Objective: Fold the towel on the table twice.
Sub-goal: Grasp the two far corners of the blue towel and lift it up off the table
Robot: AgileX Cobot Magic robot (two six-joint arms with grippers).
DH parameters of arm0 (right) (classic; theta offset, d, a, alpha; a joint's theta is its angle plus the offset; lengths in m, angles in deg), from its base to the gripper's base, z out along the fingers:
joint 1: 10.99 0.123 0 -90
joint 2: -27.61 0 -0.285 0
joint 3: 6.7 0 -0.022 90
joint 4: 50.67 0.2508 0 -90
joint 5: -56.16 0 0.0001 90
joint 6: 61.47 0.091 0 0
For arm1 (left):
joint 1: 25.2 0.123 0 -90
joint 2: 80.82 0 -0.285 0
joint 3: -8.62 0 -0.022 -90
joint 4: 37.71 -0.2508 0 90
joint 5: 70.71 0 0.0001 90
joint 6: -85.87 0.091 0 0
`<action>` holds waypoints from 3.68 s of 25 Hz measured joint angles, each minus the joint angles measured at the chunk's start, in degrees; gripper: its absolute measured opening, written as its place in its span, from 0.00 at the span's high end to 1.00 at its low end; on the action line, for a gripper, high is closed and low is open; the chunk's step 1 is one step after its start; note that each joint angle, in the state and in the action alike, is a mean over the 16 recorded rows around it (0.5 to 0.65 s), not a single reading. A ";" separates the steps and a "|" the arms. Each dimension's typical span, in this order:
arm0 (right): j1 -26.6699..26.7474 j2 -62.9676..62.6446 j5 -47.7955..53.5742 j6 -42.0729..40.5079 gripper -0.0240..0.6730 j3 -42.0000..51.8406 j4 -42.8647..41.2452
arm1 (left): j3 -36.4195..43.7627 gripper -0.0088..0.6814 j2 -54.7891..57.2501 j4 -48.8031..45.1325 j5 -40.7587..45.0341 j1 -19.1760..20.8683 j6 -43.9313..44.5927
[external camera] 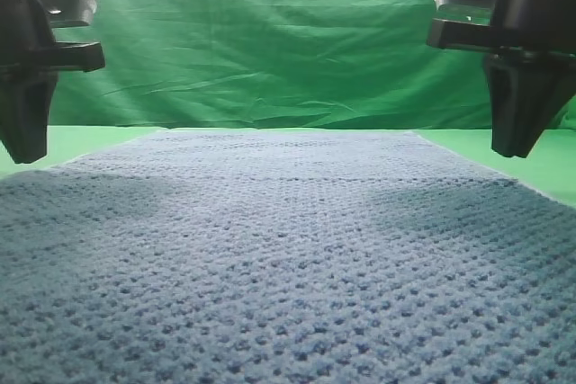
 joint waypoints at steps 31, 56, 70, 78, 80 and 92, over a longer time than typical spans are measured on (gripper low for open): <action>0.00 4.12 -1.42 -0.84 0.13 -0.35 -0.23 | -0.10 0.15 2.04 2.92 -0.01 0.00 -3.56; 1.03 4.54 2.90 -0.84 0.97 -2.97 2.35 | -2.65 0.99 2.64 4.64 5.13 0.00 -2.85; 1.21 -1.41 12.60 -0.08 0.97 -13.98 -0.68 | -16.72 0.99 -0.41 4.65 18.38 0.00 -2.84; 1.25 -5.68 18.50 0.07 0.97 -25.33 -2.33 | -26.75 0.99 -3.44 4.51 23.62 0.00 -2.84; 1.25 -6.22 19.81 0.12 0.97 -28.66 -2.80 | -29.29 0.99 -4.10 4.41 24.36 0.00 -2.84; 1.25 -6.96 22.79 1.42 0.97 -45.41 -7.41 | -42.83 0.99 -6.11 2.80 24.89 0.00 -2.94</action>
